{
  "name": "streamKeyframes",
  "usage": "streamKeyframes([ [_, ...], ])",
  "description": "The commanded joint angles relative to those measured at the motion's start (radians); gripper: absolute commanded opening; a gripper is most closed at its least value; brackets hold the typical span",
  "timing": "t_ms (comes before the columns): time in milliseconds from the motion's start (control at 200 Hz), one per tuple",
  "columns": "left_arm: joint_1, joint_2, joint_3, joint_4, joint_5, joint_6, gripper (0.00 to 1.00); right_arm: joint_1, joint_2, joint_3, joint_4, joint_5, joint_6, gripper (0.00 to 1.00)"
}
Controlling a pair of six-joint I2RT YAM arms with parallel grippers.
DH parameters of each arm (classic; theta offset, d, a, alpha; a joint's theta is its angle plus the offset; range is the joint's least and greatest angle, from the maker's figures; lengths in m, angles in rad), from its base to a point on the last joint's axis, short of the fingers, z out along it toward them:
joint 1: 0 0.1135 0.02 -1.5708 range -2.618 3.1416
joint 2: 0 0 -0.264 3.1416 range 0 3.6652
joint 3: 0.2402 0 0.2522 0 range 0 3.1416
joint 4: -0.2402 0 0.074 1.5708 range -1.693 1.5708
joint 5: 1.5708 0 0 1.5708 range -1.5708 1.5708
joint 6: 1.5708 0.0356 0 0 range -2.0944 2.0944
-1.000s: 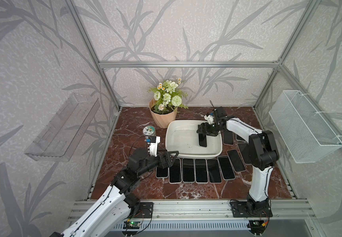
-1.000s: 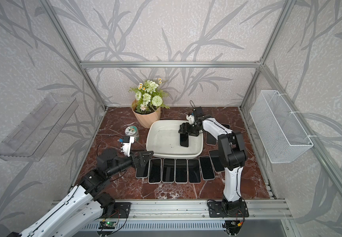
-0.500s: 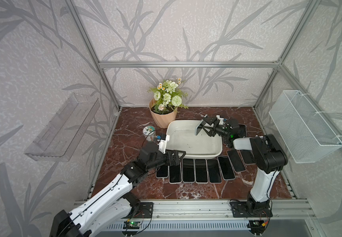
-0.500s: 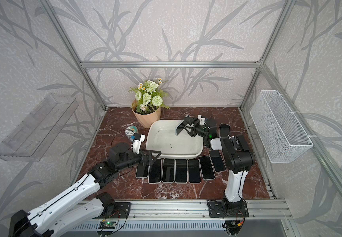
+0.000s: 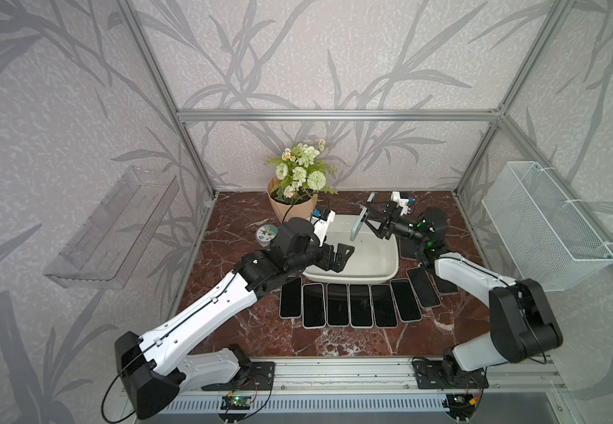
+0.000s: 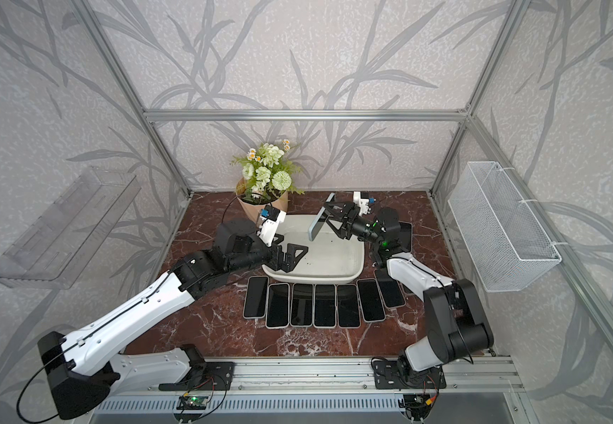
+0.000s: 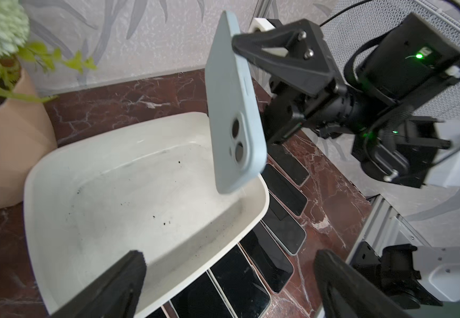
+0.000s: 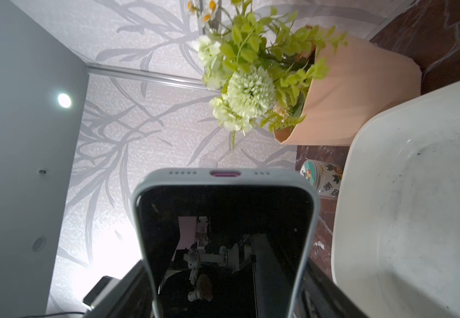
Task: Take the phone out of the storage box
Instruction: Pick up the phone from the storage box, then place the phone at the center of the board.
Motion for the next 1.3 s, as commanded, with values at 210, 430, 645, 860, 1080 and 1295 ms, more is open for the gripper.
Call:
streamKeyframes([
  [210,-0.081,0.121,0.178,-0.175,-0.135,0.12,1.0,0.142,-0.172,0.142,-0.597,0.162,-0.45,0.64],
  [430,-0.093,0.141,0.185,-0.151,-0.146,0.091,0.82,0.249,-0.18,0.204,-0.754,0.255,-0.563,0.64],
  [645,-0.094,0.114,0.155,-0.143,-0.139,0.084,0.64,0.268,-0.197,0.221,-0.797,0.295,-0.597,0.64],
  [860,-0.094,0.127,0.135,-0.122,-0.051,0.052,0.56,0.282,-0.202,0.233,-0.825,0.33,-0.617,0.64],
  [1080,-0.094,0.112,0.069,-0.067,-0.016,-0.005,0.61,0.284,-0.23,0.236,-0.856,0.383,-0.639,0.63],
  [1295,-0.094,0.091,0.014,-0.019,-0.003,-0.03,0.4,0.287,-0.238,0.23,-0.842,0.378,-0.631,0.63],
])
